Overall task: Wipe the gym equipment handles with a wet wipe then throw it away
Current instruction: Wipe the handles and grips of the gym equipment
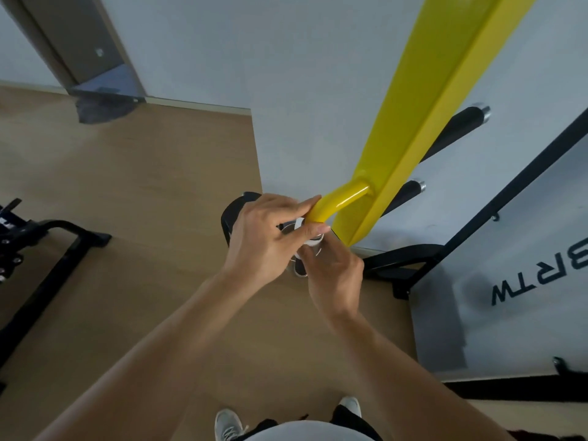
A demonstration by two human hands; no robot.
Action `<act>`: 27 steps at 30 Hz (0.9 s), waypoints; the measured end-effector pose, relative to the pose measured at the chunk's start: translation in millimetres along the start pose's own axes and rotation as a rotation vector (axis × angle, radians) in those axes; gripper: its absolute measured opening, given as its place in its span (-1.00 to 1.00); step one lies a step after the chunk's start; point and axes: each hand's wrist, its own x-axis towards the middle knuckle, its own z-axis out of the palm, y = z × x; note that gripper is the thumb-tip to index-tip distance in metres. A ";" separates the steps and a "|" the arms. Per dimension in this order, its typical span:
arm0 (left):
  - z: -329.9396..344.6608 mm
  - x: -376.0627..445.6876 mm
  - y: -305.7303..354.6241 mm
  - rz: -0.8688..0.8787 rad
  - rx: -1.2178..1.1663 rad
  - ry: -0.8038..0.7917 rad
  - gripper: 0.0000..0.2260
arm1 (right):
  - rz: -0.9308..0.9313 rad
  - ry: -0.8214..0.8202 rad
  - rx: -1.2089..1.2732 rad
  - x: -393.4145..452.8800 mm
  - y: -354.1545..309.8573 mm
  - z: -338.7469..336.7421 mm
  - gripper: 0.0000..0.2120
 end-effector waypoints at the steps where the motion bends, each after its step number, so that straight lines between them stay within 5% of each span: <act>1: 0.7 -1.4 1.4 -0.014 -0.019 -0.004 -0.58 | 0.022 0.002 0.011 -3.3 2.2 -1.0 -0.91; 6: 5.0 -5.0 6.2 -0.036 -0.061 0.003 -0.61 | 0.100 -0.062 -0.149 -20.4 33.3 -5.2 -0.81; 14: 6.8 -14.6 14.9 0.003 -0.064 0.037 -0.72 | -0.014 0.001 -0.058 -14.8 10.2 -16.3 -0.68; 19: 4.5 -12.0 21.6 -0.038 0.000 0.040 -0.77 | 0.090 -0.073 -0.221 -27.5 37.1 -15.8 -0.82; 23: -1.7 -5.3 18.3 -0.048 0.018 -0.011 -0.76 | -0.101 0.089 -0.138 -11.0 3.7 -17.3 -0.84; 27: -4.2 1.5 13.6 -0.113 0.000 -0.015 -0.71 | -0.107 0.035 -0.220 -0.1 14.8 -7.8 -0.80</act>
